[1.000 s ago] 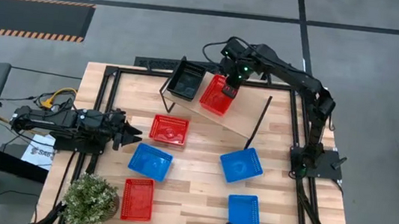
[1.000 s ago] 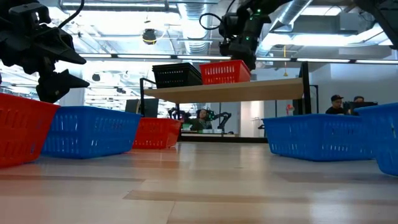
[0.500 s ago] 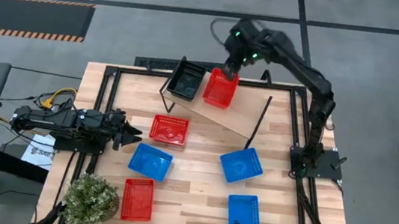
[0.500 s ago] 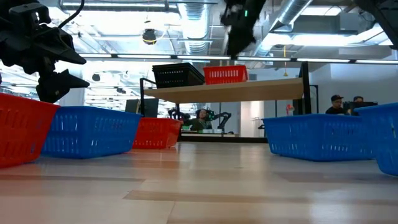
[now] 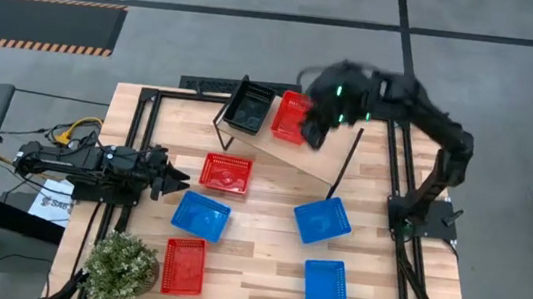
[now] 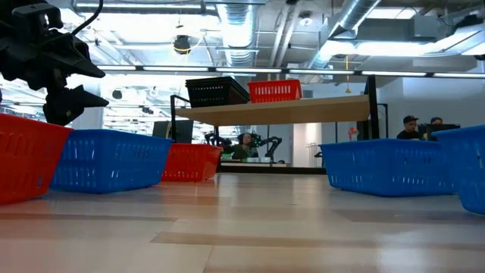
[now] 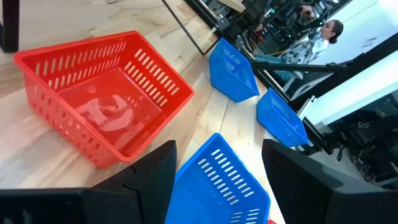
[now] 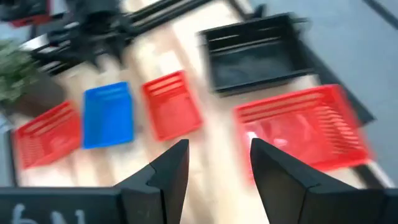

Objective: Stack baskets on shelf by color
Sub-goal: Put the bottom right red bin on the shelf

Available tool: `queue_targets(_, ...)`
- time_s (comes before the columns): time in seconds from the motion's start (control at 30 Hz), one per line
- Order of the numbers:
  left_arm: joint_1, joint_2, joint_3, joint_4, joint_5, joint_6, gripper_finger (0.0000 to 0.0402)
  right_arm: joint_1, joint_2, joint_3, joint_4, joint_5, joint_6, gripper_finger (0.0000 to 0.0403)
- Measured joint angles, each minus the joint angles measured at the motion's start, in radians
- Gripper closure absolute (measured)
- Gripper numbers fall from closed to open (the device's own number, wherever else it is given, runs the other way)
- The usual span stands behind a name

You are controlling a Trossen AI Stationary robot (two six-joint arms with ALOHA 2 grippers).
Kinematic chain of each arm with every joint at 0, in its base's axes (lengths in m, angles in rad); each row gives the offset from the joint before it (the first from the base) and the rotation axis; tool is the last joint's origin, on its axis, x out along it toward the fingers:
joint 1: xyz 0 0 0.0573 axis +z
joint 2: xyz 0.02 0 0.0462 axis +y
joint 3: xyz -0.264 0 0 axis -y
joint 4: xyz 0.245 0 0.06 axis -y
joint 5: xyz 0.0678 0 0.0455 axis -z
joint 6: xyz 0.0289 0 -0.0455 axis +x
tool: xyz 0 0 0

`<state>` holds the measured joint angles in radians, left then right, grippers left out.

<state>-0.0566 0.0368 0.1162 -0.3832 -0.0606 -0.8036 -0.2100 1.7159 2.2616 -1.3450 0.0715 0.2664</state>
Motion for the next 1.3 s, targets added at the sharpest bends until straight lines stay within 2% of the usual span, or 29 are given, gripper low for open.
queue_targets(0.1, 0.0, 0.0, 0.0, 0.001, 0.004, -0.005, 0.0177, 0.129, 0.042, 0.001, -0.006, 0.042, 0.08, 0.0214)
queue_targets(0.2, 0.0, 0.0, 0.0, 0.0, 0.004, -0.011, 0.0177, 0.243, 0.137, 0.0, 0.004, 0.125, 0.21, 0.0216)
queue_targets(0.37, 0.0, 0.0, 0.0, 0.0, 0.004, -0.018, 0.0177, 0.321, 0.296, -0.002, 0.011, 0.247, 0.234, 0.0216)
queue_targets(0.53, 0.0, 0.0, 0.0, 0.0, 0.005, -0.017, 0.0177, 0.242, 0.323, 0.027, 0.011, 0.277, 0.146, 0.0224)
queue_targets(0.73, 0.0, 0.0, 0.0, 0.0, 0.013, -0.017, 0.0177, 0.044, 0.257, 0.035, -0.059, 0.309, 0.094, 0.025)
queue_targets(0.9, 0.0, 0.0, 0.0, -0.003, 0.032, -0.015, 0.0177, -0.094, 0.268, 0.034, -0.11, 0.288, 0.091, 0.0267)
queue_targets(1.03, 0.0, 0.0, 0.0, -0.003, 0.039, -0.014, 0.0177, -0.129, 0.315, 0.034, -0.125, 0.207, 0.068, 0.0271)
queue_targets(1.3, 0.0, 0.002, 0.0, -0.004, 0.058, -0.013, 0.0177, -0.093, 0.352, 0.034, -0.122, 0.196, 0.068, 0.0272)
